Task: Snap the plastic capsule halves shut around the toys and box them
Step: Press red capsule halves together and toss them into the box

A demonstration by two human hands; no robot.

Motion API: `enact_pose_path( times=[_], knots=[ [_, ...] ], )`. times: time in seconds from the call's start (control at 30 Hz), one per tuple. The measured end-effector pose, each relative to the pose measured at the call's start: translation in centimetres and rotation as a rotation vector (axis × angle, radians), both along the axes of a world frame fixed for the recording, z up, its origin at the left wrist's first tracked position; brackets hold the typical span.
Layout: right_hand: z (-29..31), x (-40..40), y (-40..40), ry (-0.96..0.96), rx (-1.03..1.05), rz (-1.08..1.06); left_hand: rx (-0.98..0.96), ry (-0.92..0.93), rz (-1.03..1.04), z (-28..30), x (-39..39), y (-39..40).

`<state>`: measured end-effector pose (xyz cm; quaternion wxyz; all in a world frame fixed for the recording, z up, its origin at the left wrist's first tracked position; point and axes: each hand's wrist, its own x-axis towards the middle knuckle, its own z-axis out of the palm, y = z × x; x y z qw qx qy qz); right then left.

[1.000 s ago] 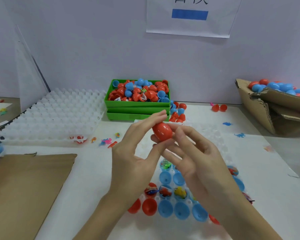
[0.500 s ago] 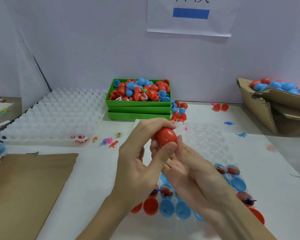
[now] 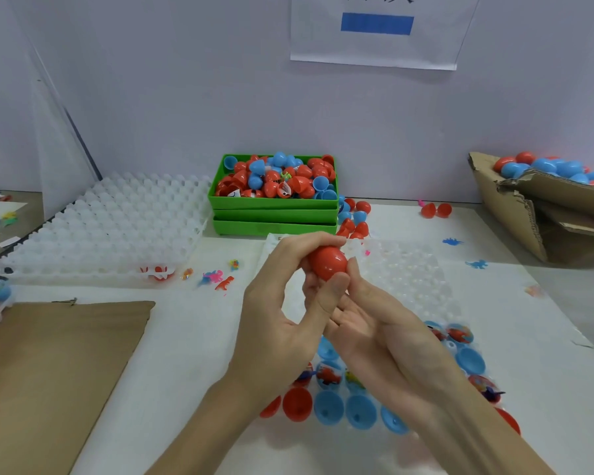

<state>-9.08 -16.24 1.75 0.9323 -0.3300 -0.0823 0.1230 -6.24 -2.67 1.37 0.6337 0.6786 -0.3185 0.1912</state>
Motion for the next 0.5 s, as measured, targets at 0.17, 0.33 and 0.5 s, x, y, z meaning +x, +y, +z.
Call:
enact_pose_path(
  times=[0.17, 0.33, 0.5],
  knots=[
    [0.12, -0.09, 0.2, -0.011, -0.021, 0.011, -0.034, 0.018, 0.048, 0.11, -0.19, 0.03],
    [0.27, -0.31, 0.28, -0.073, -0.104, -0.05, -0.012, 0.023, 0.045, 0.02, 0.06, 0.21],
    [0.46, -0.16, -0.35, -0.075, -0.13, -0.078, 0.004, 0.052, -0.019, 0.25, 0.42, 0.51]
  ],
)
